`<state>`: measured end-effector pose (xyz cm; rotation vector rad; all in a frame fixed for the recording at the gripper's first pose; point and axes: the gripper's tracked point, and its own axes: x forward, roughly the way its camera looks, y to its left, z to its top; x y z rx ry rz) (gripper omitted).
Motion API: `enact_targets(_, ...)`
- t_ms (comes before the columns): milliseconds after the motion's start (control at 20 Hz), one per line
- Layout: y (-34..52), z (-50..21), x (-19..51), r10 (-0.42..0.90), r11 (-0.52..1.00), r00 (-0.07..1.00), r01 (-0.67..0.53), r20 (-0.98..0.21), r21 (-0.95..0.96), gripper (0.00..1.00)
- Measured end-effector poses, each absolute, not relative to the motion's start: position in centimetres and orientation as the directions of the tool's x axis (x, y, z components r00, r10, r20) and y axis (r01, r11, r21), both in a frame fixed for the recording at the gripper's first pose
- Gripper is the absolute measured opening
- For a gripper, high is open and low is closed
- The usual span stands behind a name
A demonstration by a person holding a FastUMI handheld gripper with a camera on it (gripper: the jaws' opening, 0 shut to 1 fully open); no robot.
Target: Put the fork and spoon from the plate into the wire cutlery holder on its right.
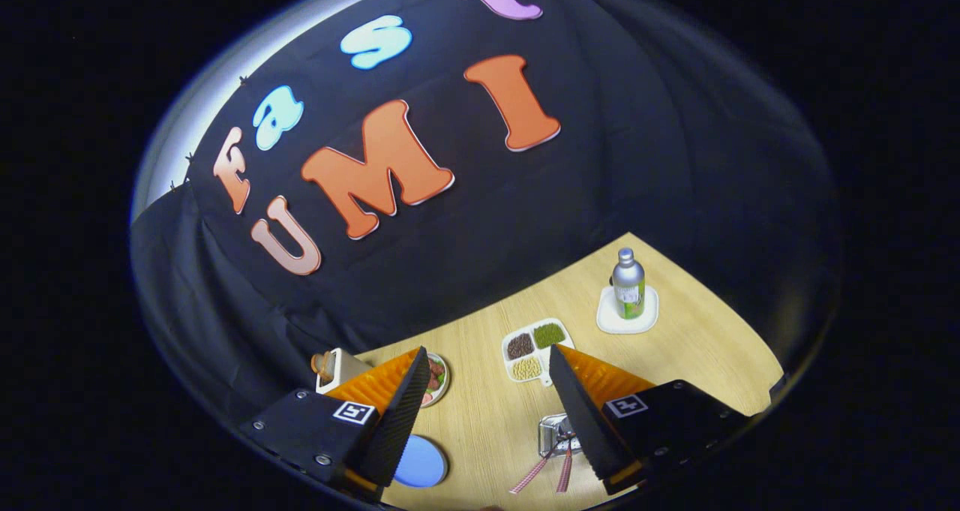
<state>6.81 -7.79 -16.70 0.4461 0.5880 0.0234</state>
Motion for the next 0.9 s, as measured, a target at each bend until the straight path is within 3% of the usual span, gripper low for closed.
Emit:
enact_targets(400,-7.6,-9.1,7.5,0.044,0.987,0.983,-0.015,-0.176,0.163,0.95)
enact_targets(600,-7.0,-7.1,6.5,0.033,0.998,0.996,-0.028,-0.087,0.057,0.96)
enact_targets(900,-5.6,-1.8,5.9,0.034,0.999,0.987,-0.029,0.154,-0.035,0.97)
